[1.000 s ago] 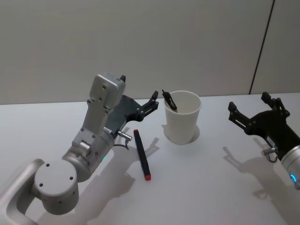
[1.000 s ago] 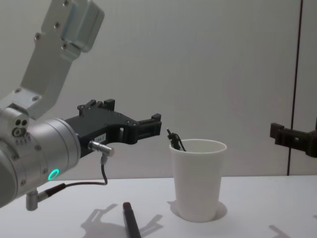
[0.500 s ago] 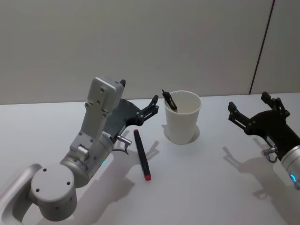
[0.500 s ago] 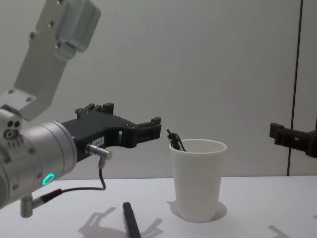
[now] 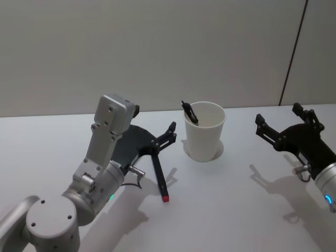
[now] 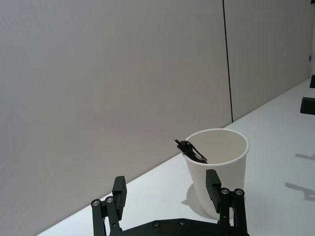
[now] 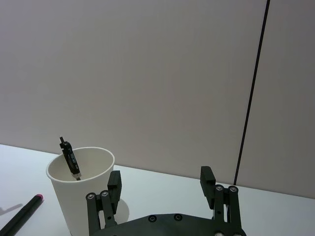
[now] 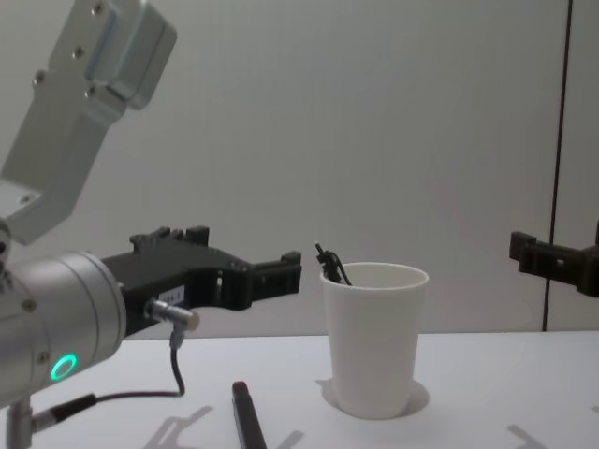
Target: Place the pen into the pen holder.
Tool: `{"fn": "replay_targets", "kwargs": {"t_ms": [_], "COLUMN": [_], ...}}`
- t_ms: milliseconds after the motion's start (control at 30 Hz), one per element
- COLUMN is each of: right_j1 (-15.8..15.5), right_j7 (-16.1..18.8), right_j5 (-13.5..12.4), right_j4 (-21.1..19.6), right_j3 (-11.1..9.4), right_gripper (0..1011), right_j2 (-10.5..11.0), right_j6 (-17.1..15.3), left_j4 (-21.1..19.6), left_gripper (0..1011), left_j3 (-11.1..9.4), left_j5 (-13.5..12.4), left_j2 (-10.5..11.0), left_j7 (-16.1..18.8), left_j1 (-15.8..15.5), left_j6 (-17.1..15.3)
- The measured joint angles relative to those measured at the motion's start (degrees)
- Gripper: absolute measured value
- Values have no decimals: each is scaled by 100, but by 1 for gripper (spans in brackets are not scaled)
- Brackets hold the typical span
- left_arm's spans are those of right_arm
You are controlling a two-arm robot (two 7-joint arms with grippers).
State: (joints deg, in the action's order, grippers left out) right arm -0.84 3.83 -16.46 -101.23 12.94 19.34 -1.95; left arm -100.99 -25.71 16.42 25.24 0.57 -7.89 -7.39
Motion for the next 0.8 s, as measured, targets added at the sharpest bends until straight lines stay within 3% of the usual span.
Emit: {"fn": "replay_targets", "kwargs": {"t_ms": [400, 800], "right_j1": [0, 0], "right_j7": [0, 0], "right_j5": [0, 0], "right_j4": [0, 1], "right_j3": [0, 0], "right_gripper": [1001, 1001], "right_j2": [0, 0], "right_j6": [1, 0], "left_j4": [-260, -192], "left_gripper": [1001, 1001], "left_j3": [-6, -76], "left_j5": [359, 575], "left_j2": [93, -37], "left_j7": [-2, -39], "left_j1": [246, 319], "left_j6": [-530, -880]}}
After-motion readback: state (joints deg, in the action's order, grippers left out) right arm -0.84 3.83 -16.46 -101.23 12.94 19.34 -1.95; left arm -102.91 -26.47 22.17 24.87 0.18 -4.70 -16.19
